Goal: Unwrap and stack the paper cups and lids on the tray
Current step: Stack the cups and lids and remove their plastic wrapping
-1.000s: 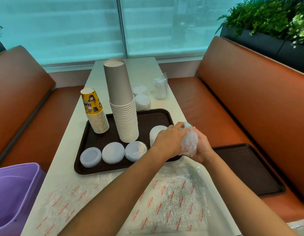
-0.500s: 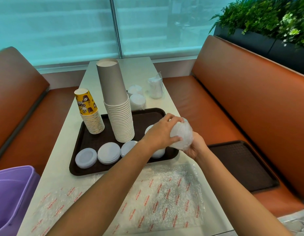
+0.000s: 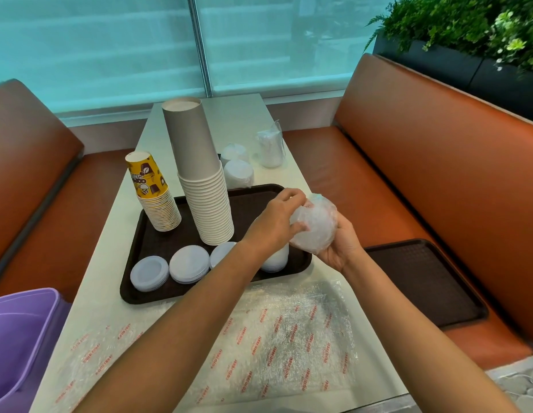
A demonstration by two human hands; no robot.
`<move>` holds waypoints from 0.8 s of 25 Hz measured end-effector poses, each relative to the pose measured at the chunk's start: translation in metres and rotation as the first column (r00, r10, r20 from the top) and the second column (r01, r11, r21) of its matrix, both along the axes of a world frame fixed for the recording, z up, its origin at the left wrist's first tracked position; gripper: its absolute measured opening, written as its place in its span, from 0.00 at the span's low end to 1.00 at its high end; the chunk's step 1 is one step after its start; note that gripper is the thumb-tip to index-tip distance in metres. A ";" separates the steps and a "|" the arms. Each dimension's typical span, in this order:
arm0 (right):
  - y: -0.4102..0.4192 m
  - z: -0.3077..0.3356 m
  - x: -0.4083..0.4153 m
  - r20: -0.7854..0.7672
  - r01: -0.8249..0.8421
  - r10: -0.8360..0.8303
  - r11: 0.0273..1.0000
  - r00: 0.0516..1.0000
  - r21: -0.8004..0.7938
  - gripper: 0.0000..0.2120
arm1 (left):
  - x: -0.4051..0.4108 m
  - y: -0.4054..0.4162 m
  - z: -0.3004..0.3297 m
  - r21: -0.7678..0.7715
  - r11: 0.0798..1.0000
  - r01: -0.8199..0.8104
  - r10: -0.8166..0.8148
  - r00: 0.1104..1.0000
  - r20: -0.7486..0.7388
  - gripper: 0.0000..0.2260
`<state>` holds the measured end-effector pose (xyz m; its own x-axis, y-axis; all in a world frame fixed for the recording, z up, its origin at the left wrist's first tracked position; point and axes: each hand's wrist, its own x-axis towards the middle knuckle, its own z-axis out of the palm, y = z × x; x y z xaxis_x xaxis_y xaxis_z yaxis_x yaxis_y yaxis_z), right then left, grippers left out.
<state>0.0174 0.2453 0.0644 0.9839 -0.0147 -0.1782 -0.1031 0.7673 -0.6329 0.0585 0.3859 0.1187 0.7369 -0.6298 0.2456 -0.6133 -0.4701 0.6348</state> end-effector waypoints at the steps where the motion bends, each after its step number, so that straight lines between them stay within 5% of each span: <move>1: 0.000 0.001 0.000 0.002 -0.009 0.009 1.000 1.000 0.004 0.17 | 0.000 0.000 0.000 -0.019 1.000 -0.010 0.010 1.000 0.005 0.19; 9: 0.006 0.004 0.005 -0.003 0.045 -0.044 0.996 0.999 0.072 0.18 | -0.008 0.000 -0.001 0.007 1.000 -0.029 0.027 0.991 0.133 0.17; 13: 0.001 0.006 0.004 -0.049 0.086 -0.083 0.995 0.995 0.047 0.20 | -0.005 0.007 0.000 -0.078 0.996 0.050 -0.054 0.998 -0.044 0.12; 17: -0.004 0.004 0.001 -0.067 0.158 -0.152 0.982 0.986 0.099 0.23 | 0.009 0.015 0.010 -0.366 0.910 -0.195 0.128 0.971 -0.199 0.12; 20: -0.010 0.002 -0.005 -0.116 0.218 -0.213 0.976 0.970 0.028 0.16 | 0.024 0.029 0.008 -0.375 0.879 -0.295 0.302 0.952 -0.040 0.09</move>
<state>0.0122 0.2357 0.0660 0.9323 -0.2146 -0.2911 -0.0007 0.8040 -0.5947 0.0823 0.4146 0.1272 0.8682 -0.2402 0.4342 -0.4952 -0.3646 0.7885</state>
